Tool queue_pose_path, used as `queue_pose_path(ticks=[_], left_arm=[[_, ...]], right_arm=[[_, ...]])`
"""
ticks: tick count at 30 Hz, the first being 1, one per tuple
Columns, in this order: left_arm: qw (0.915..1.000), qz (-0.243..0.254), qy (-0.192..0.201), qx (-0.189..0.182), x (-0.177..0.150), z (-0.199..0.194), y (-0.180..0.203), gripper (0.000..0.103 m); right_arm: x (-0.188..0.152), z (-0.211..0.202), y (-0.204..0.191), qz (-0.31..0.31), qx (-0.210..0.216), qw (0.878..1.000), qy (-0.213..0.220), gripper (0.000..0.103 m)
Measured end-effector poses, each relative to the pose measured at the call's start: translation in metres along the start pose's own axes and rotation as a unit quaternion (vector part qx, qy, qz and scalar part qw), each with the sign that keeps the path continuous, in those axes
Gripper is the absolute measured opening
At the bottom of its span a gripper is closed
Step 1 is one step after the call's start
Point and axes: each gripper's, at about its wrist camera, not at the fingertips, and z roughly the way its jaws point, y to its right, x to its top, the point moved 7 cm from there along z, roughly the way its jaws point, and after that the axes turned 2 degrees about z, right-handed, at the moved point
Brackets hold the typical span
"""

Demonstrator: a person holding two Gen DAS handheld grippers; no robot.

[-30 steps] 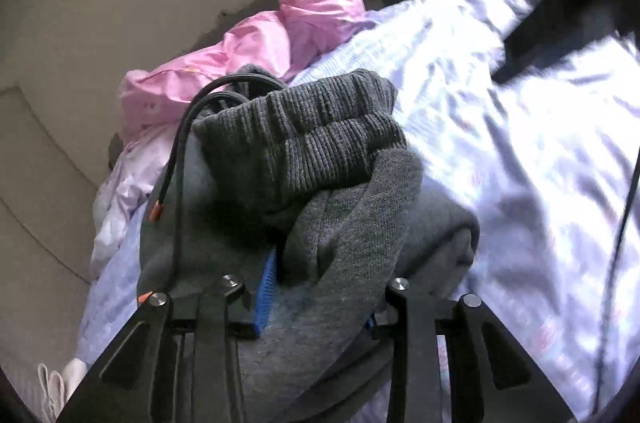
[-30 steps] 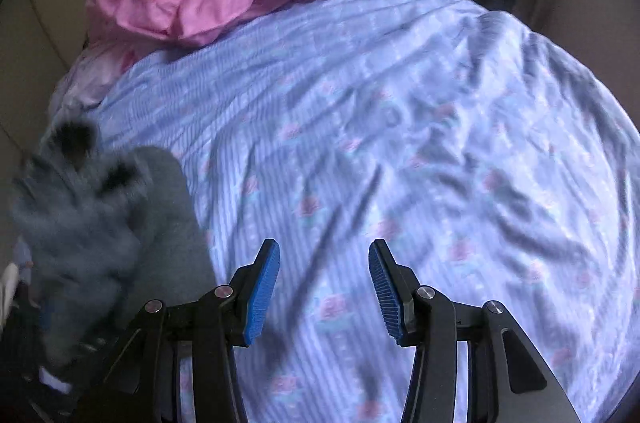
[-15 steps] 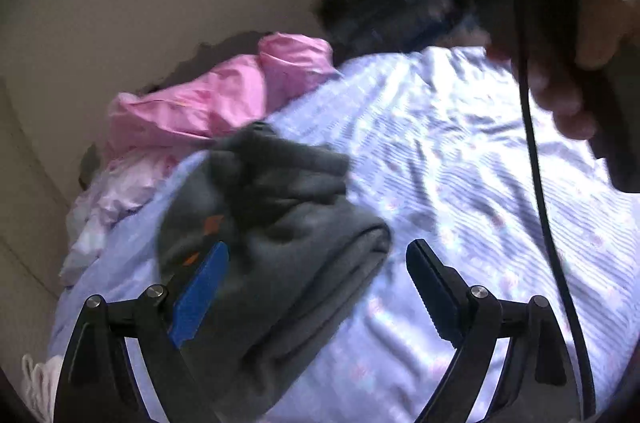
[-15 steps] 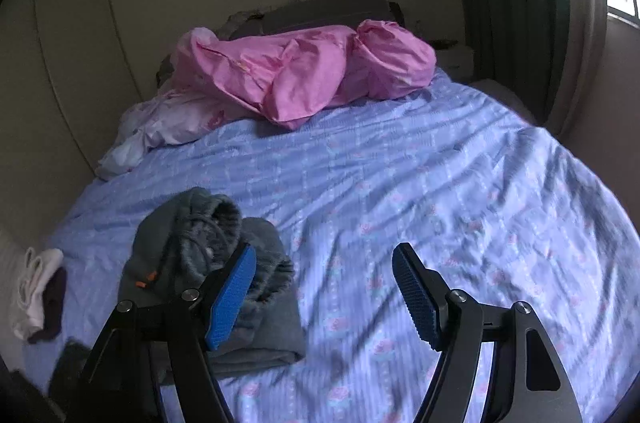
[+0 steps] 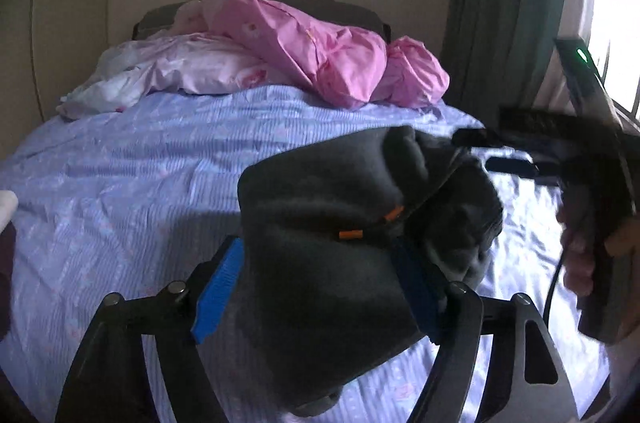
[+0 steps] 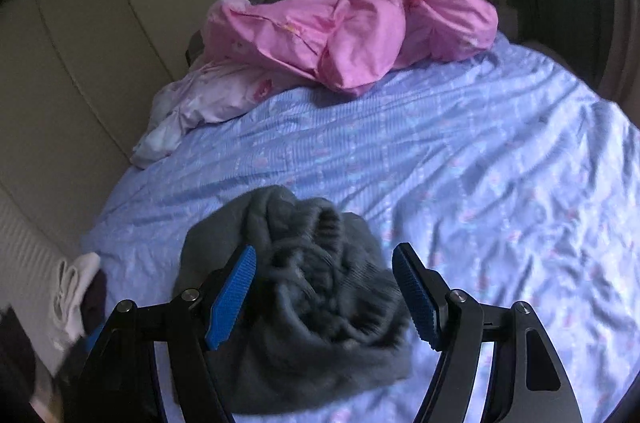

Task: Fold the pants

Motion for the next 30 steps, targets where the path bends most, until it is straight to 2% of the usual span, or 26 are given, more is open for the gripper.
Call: queue_pose_path(ticks=[5,6,7,8,9,13,17,19,21,24,26,28,30], left_arm=[[0.9997,-0.015,-0.018,-0.008,-0.008,0.016,-0.009,0.074],[0.9996,-0.018,-0.021,-0.007,-0.010,0.017,-0.011,0.074],[0.9994,-0.021,-0.025,-0.007,-0.011,0.018,-0.014,0.074],[0.9992,-0.025,-0.029,-0.007,-0.011,0.020,-0.016,0.074],[0.9990,-0.030,-0.032,-0.009,-0.012,0.021,-0.017,0.074],[0.9978,-0.039,-0.051,-0.019,-0.019,0.029,-0.017,0.074],[0.9958,-0.038,-0.075,-0.036,-0.033,0.039,-0.009,0.075],[0.9933,-0.051,-0.089,-0.052,-0.039,0.045,-0.007,0.076],[0.9920,-0.054,-0.096,-0.062,-0.043,0.049,-0.004,0.077],[0.9944,-0.033,-0.090,-0.045,-0.043,0.047,-0.003,0.079],[0.9950,-0.034,-0.088,-0.033,-0.042,0.046,-0.006,0.079],[0.9948,-0.038,-0.090,-0.030,-0.041,0.044,-0.010,0.079],[0.9949,-0.039,-0.089,-0.030,-0.041,0.042,-0.011,0.079]], right_arm=[[-0.007,0.035,-0.003,0.015,-0.007,0.999,-0.044,0.069],[-0.009,0.037,-0.001,0.010,-0.013,0.999,-0.045,0.054],[-0.013,0.039,0.002,0.005,-0.018,0.999,-0.046,0.031],[-0.016,0.040,0.006,0.007,-0.014,0.999,-0.048,0.020],[-0.019,0.038,0.010,0.016,0.000,0.999,-0.045,0.016],[-0.023,0.024,0.029,0.054,0.029,0.998,-0.021,0.016],[-0.020,0.029,0.046,0.056,0.037,0.998,-0.021,0.016],[-0.028,0.041,0.058,0.058,0.019,0.998,-0.029,0.016],[-0.038,0.050,0.066,0.023,-0.019,0.999,-0.025,0.018],[-0.051,0.058,0.070,-0.019,-0.061,0.998,-0.027,0.021],[-0.049,0.053,0.068,-0.027,-0.075,0.997,-0.016,0.032],[-0.046,0.045,0.067,-0.029,-0.089,0.996,-0.007,0.061],[-0.045,0.033,0.070,-0.036,-0.119,0.992,0.003,0.077]])
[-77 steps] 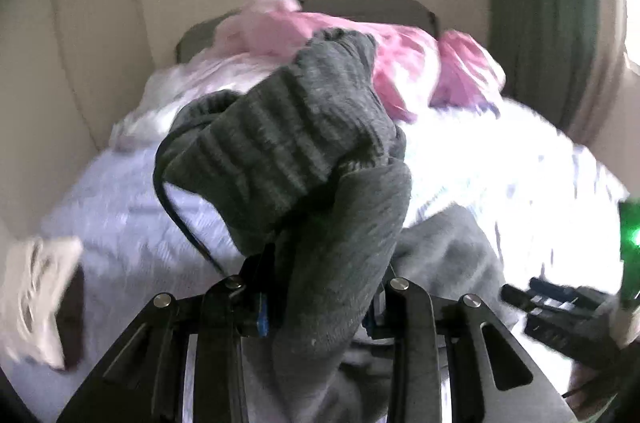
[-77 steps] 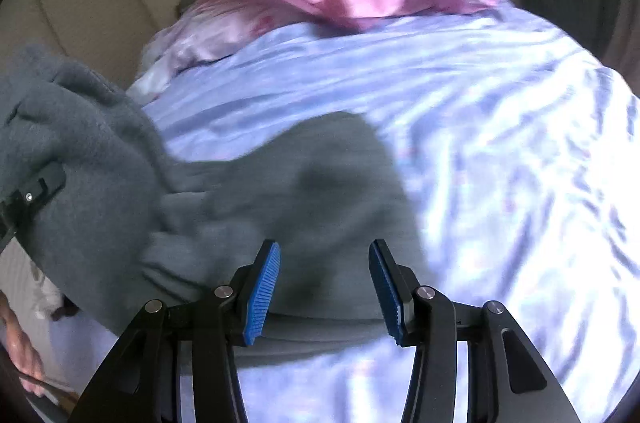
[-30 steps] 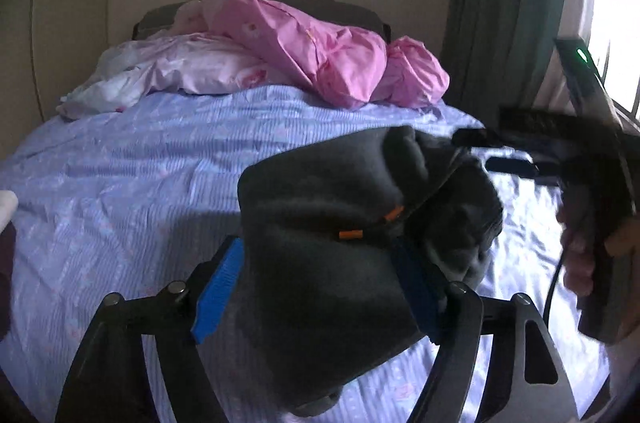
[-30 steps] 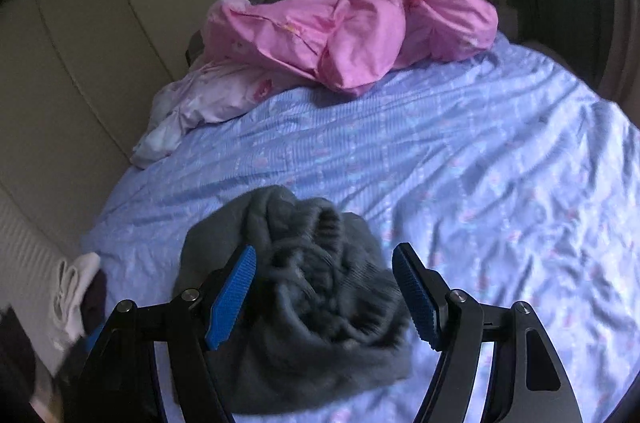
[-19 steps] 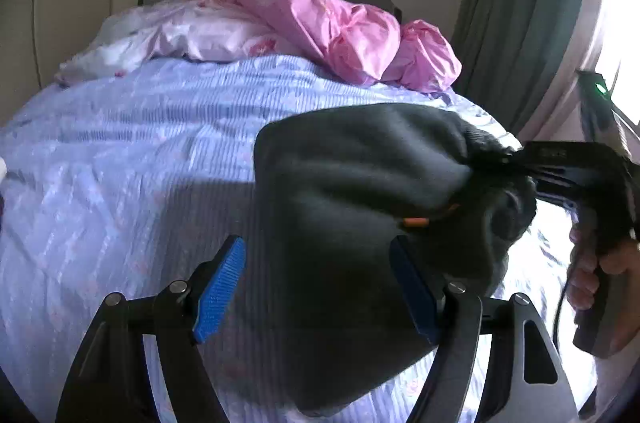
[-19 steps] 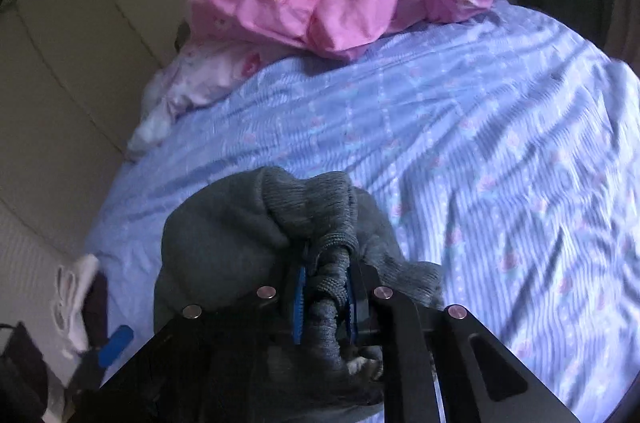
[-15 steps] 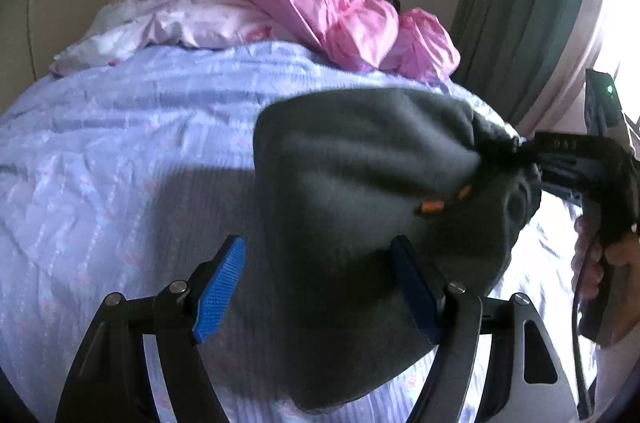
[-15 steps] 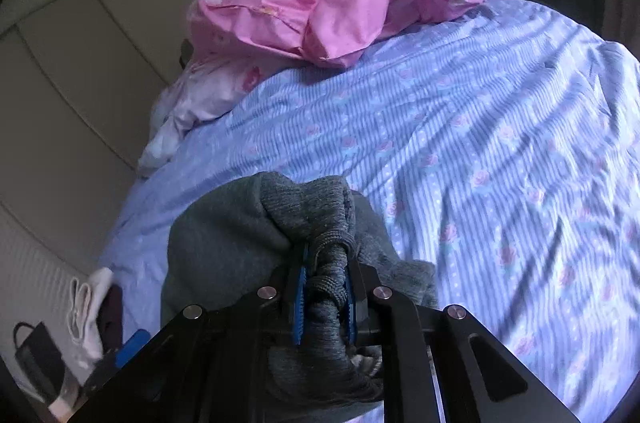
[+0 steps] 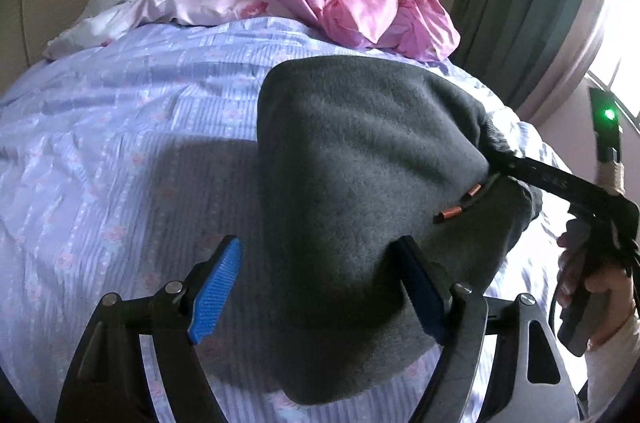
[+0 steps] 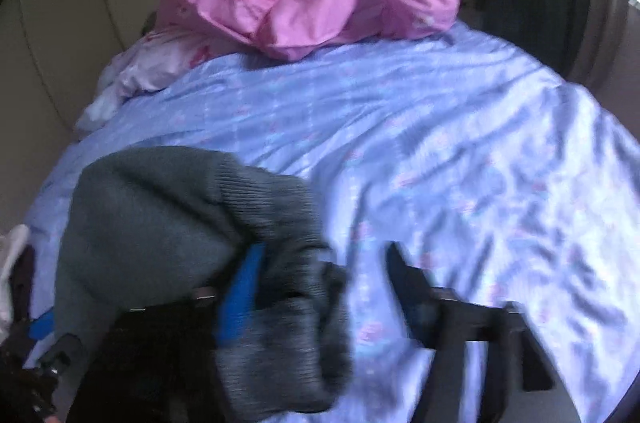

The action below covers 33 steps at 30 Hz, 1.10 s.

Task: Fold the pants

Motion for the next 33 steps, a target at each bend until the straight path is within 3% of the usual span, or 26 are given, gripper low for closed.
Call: queue_pose_path(ticks=[5,12,15,18,21,27,33], left_arm=[[0.9995,0.018,0.021,0.012,0.005,-0.012,0.008,0.077],[0.9997,0.003,0.016,0.019,0.005,-0.009,-0.002,0.078],[0.9998,0.000,0.011,0.018,0.004,-0.006,-0.003,0.078],[0.9994,0.014,0.016,0.028,0.004,-0.009,0.001,0.077],[0.9993,0.013,0.021,0.026,0.005,-0.016,0.002,0.077],[0.9982,0.020,0.040,0.040,0.013,-0.033,-0.001,0.078],[0.9979,-0.004,0.054,0.035,0.028,-0.049,-0.016,0.079]], right_arm=[[-0.010,-0.019,0.010,0.050,0.021,0.999,-0.002,0.077],[-0.034,-0.020,0.025,0.158,0.094,0.983,-0.025,0.077],[-0.043,-0.008,0.027,0.141,0.078,0.986,-0.034,0.078],[-0.045,-0.002,0.031,0.140,0.061,0.987,-0.041,0.089],[-0.045,-0.007,0.033,0.151,0.059,0.985,-0.049,0.089],[-0.037,-0.043,0.013,0.080,0.014,0.997,-0.004,0.089],[-0.039,-0.075,0.004,0.084,0.010,0.996,0.024,0.089]])
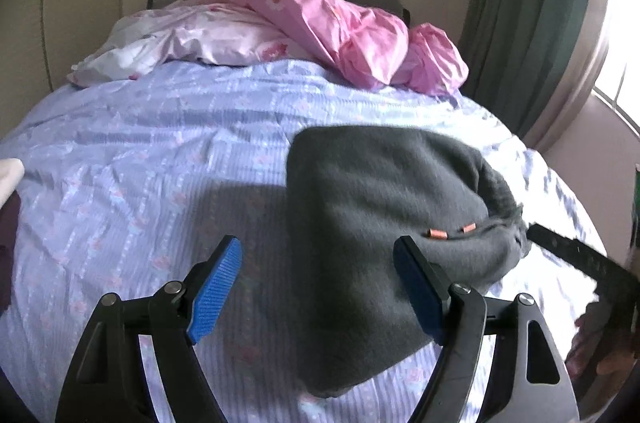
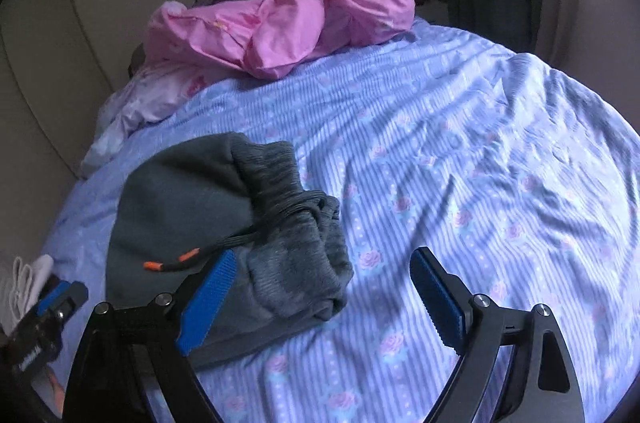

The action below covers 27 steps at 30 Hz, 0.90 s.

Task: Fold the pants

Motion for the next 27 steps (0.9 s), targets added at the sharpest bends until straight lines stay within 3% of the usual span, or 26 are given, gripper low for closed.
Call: queue_pose_path(ticks=[4,9,14,17,20,22,24,27], left_arm=[[0.9999,-0.011,-0.007,-0.005,0.011,-0.001,-0.015,0.084],[0.9995,0.002,-0.022,-0.022,0.010,0.004,-0.011,0.084],[0.9978,-0.014,-0.049,-0.043,-0.001,0.016,-0.007,0.084],[0.9974,-0.017,-0.058,-0.039,-0.006,0.021,-0.008,0.084],[0.9976,-0.012,-0.060,-0.032,-0.009,0.025,-0.008,0.084],[0.9976,-0.011,-0.062,-0.030,-0.011,0.025,-0.007,0.084],[0.9978,-0.001,-0.062,-0.025,-0.012,0.025,-0.004,0.084],[0.9980,0.016,-0.058,-0.019,-0.012,0.026,0.000,0.084]], right_arm=[[-0.003,-0.008,0.002,0.052,0.032,0.998,0.002,0.089],[-0.012,0.011,0.010,0.151,0.102,0.983,-0.020,0.090],[-0.022,0.043,0.006,0.179,0.137,0.973,-0.050,0.090],[-0.028,0.056,0.011,0.186,0.130,0.972,-0.054,0.090],[-0.034,0.068,0.010,0.207,0.155,0.964,-0.069,0.092],[-0.039,0.076,0.009,0.212,0.166,0.960,-0.079,0.100],[-0.046,0.084,0.014,0.230,0.169,0.955,-0.083,0.102],[-0.057,0.096,0.016,0.274,0.207,0.935,-0.088,0.102]])
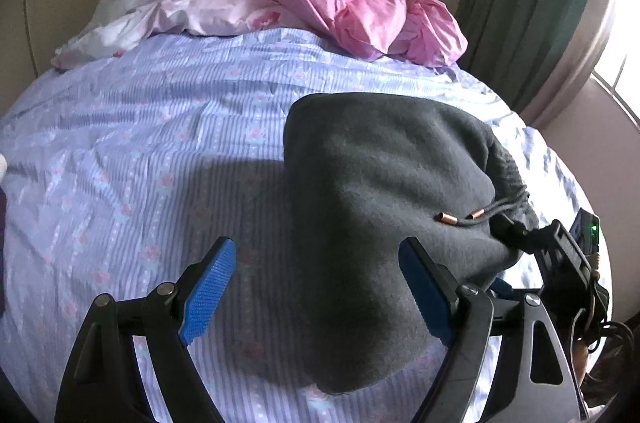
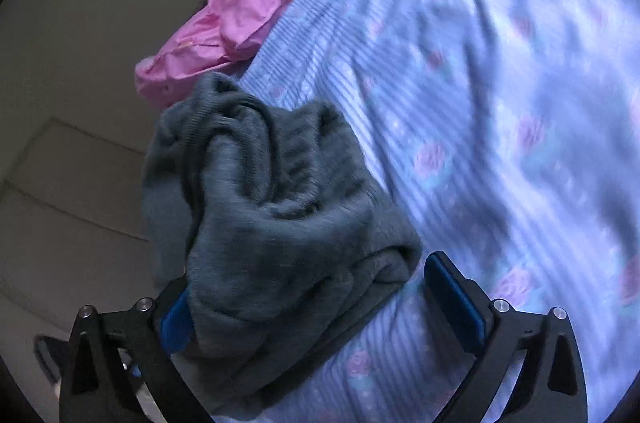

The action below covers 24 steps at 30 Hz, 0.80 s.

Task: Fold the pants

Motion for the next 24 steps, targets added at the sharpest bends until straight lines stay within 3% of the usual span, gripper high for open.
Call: queue_pose_path(ticks=[7,14,17,20,21,22,24], left_arm=[[0.9997,-0.010,-0.005,-0.021,0.003,0.006,0.002,0.084],[0.9939,-0.047,-0.019,-0.098,0.020,0.026,0.010,0.084],[0.9860,-0.080,-0.040,-0.141,0.021,0.047,0.011,0.084],[0.9794,-0.109,-0.076,-0.152,0.014,0.076,0.005,0.085],[0.9769,-0.119,-0.083,-0.157,0.010,0.083,0.002,0.093],[0.9715,-0.137,-0.091,-0.171,0.005,0.091,-0.002,0.099],[0.9522,-0.183,-0.122,-0.212,-0.008,0.107,-0.006,0.103]], right_arm=[[0.000,0.008,0.008,0.025,0.038,0.999,0.011,0.102],[0.001,0.009,0.011,0.032,0.042,0.998,0.016,0.103],[0.003,0.012,0.009,0.034,0.038,0.999,0.017,0.103],[0.006,0.015,0.008,0.035,0.036,0.999,0.018,0.103],[0.006,0.016,0.007,0.037,0.036,0.998,0.018,0.103],[0.007,0.017,0.007,0.037,0.036,0.998,0.019,0.103],[0.009,0.019,0.006,0.034,0.030,0.999,0.023,0.103]])
